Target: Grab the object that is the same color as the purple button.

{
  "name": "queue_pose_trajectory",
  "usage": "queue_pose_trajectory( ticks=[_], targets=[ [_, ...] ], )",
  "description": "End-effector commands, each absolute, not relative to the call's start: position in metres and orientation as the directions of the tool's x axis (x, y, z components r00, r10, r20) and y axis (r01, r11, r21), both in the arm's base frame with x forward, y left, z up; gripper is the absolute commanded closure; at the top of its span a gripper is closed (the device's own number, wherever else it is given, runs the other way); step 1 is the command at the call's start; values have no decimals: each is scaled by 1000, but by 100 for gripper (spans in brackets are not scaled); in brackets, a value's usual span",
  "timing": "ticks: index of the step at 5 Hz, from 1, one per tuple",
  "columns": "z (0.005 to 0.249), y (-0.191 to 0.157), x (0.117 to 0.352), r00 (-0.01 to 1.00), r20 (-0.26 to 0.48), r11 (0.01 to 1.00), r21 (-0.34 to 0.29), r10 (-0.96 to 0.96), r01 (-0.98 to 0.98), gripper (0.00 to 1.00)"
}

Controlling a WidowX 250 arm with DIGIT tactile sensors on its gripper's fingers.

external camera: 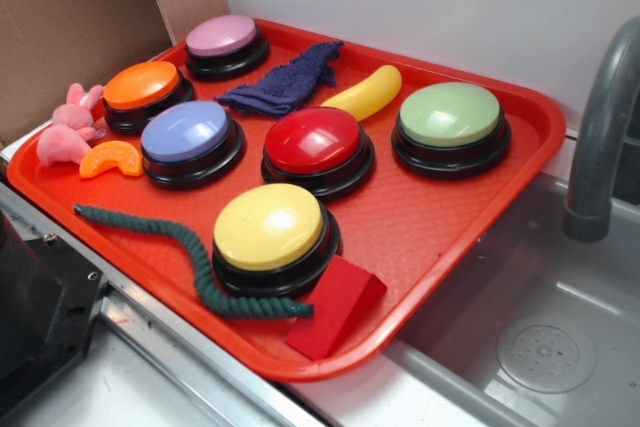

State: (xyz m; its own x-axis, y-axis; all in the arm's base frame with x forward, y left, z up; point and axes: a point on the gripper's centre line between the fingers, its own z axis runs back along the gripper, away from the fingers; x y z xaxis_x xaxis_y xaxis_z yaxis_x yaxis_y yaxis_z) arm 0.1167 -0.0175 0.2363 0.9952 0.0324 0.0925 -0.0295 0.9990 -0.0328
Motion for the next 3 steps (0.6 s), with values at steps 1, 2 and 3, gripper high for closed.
queue_pose_trajectory(
  ticks=[1,2,3],
  targets=[
    [236,-17,117,995,92,999,-33,32,-30,0],
    [220,-16,144,994,104,1000,16,-11,10,0],
    [205,-11,165,995,95,1000,28,-16,13,0]
  ],
)
